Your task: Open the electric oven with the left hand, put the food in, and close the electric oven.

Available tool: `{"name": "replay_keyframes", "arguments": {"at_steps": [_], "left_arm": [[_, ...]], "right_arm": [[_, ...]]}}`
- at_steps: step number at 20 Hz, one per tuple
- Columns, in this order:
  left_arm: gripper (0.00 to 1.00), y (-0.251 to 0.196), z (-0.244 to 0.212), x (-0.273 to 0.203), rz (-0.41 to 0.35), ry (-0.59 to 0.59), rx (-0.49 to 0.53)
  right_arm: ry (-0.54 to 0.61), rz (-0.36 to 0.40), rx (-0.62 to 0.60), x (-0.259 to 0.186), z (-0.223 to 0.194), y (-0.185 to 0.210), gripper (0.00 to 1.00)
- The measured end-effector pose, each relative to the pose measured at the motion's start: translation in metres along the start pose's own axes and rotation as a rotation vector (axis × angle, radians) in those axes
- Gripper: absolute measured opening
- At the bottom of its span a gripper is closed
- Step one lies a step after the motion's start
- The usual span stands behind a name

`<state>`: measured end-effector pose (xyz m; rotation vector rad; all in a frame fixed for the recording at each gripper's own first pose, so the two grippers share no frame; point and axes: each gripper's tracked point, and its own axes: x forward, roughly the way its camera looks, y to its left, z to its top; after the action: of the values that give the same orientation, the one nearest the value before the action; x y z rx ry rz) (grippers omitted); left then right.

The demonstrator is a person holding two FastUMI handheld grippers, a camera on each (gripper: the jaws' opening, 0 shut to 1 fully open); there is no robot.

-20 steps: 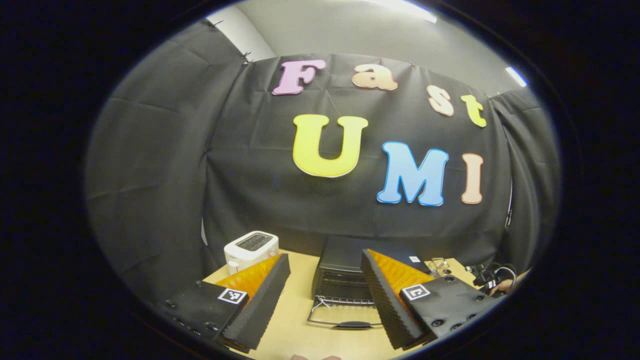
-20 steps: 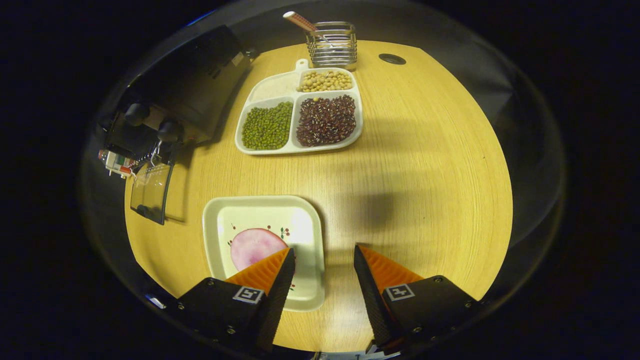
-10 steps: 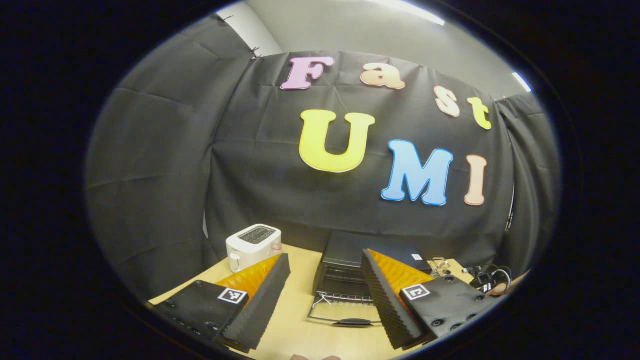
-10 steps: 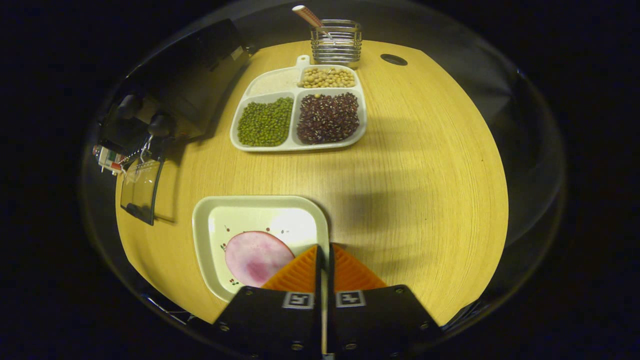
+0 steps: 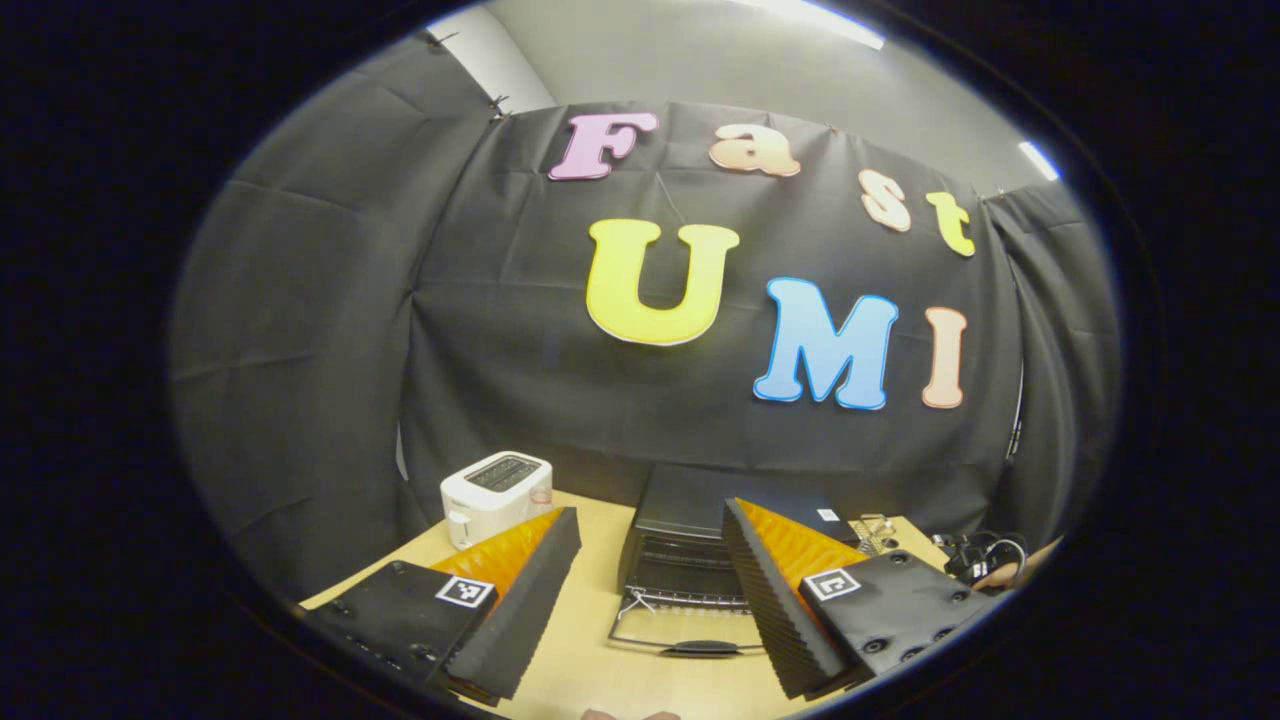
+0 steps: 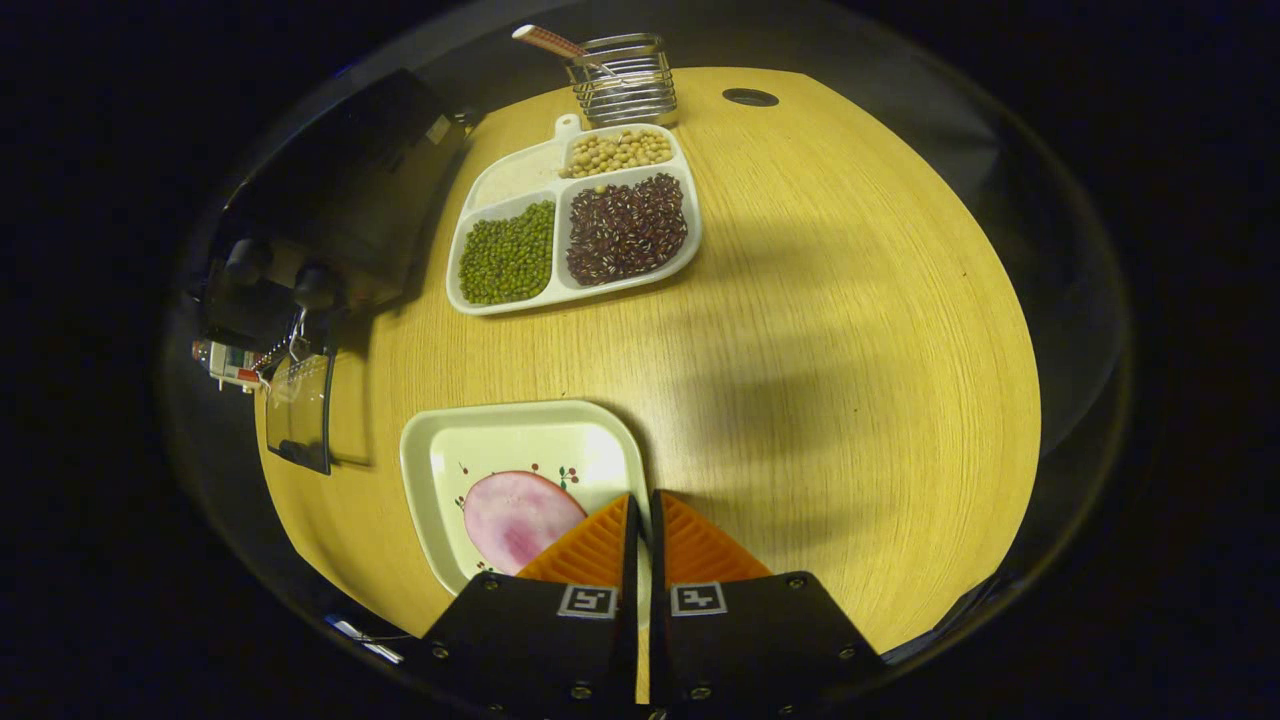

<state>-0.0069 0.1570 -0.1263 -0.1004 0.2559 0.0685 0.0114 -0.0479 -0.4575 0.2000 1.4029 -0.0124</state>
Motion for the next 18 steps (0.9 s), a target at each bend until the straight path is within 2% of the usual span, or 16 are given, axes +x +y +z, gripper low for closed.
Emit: {"name": "replay_keyframes", "arguments": {"at_steps": [2,3,6,7,9,15,18], "left_arm": [[0.97,-0.006,-0.003,0.001,-0.012,0.009,-0.002],[0.97,-0.009,-0.005,0.002,-0.018,0.012,0.004],[0.95,-0.012,-0.003,-0.001,-0.025,0.01,0.027],[1.0,-0.013,-0.001,-0.001,-0.025,0.008,0.029],[0.97,-0.013,-0.001,0.0,-0.026,0.01,0.026],[0.97,-0.014,0.005,0.003,-0.03,0.011,0.036],[0.97,-0.022,0.009,0.005,-0.046,0.006,0.044]], "right_arm": [[0.023,0.004,0.013,-0.004,-0.005,0.001,0.05],[0.034,0.0,0.024,0.0,-0.01,0.002,0.01],[0.018,0.025,-0.009,0.001,-0.009,-0.001,0.0],[0.013,0.049,0.02,-0.001,-0.011,-0.001,0.0],[0.015,0.132,0.119,-0.002,-0.017,0.002,0.0],[-0.035,0.406,0.419,-0.004,-0.034,0.014,0.0],[-0.071,0.477,0.508,-0.003,-0.04,0.017,0.0]]}}
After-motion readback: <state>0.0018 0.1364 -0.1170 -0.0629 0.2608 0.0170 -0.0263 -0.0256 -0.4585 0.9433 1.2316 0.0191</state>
